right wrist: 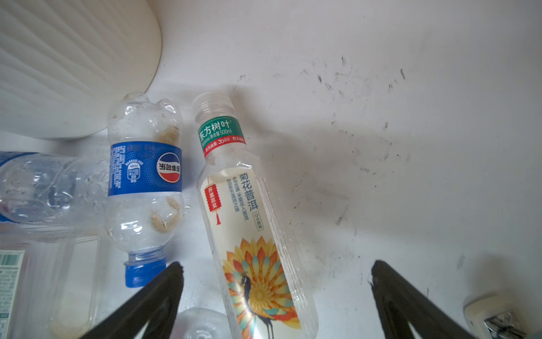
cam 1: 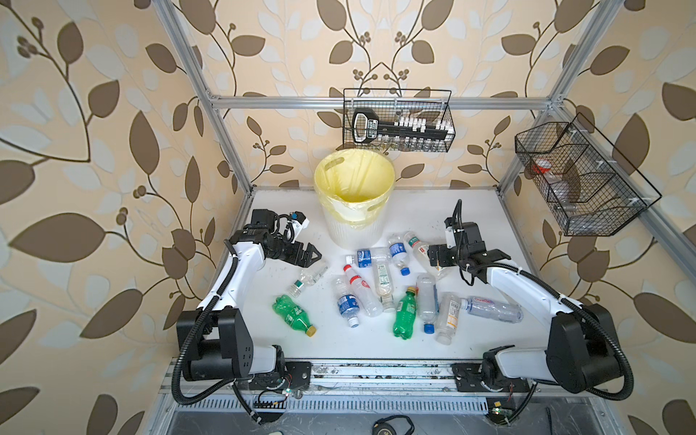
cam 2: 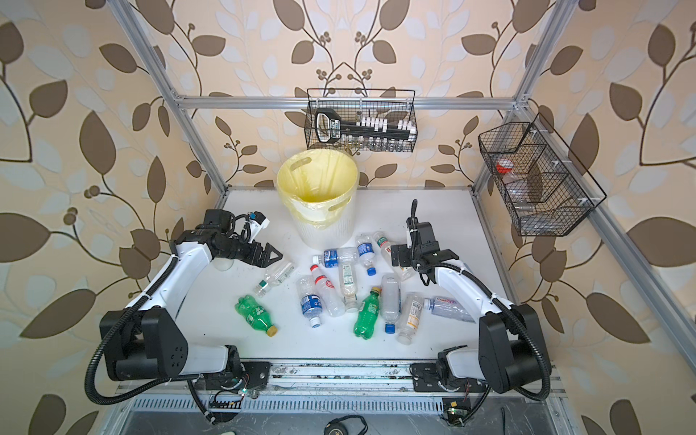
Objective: Throw the plastic bottles in the bin
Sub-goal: Pick up the plastic bottle from the center of the table.
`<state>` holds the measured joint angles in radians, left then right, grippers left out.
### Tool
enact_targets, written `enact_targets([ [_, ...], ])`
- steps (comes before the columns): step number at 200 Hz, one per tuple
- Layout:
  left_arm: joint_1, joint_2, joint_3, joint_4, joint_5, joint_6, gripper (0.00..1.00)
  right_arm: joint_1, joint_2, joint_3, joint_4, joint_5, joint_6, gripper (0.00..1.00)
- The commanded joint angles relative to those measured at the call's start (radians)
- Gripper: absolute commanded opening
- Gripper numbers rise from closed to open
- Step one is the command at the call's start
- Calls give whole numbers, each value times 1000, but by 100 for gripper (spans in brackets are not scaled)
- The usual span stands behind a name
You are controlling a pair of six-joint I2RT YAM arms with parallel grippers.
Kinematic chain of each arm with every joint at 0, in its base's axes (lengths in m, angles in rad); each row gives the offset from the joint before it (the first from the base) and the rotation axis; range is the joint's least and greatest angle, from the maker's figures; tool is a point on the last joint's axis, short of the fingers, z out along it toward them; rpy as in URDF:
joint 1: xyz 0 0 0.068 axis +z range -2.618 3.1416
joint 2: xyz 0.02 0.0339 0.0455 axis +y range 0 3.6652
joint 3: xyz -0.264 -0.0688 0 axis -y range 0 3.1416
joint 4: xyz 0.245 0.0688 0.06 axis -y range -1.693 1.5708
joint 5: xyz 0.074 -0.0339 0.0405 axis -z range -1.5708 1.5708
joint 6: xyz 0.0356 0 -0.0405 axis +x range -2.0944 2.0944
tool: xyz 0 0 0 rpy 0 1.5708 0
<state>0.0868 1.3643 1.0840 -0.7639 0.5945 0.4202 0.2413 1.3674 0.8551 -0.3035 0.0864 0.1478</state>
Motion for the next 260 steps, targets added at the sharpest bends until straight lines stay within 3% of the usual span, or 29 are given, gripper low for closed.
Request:
enact_targets([
  [1, 10, -11, -8, -55, 29, 45, 99, 7, 12, 42, -36, -39, -41, 100],
  [61, 11, 2, -72, 22, 2, -13, 99, 24, 85, 71, -34, -60, -59, 98],
  [177, 12, 30, -104, 49, -28, -4, 99, 50, 267, 172, -57, 10, -72, 88],
  [260, 16, 47, -101, 51, -48, -7, 99, 51, 349, 208, -66, 47, -93, 76],
])
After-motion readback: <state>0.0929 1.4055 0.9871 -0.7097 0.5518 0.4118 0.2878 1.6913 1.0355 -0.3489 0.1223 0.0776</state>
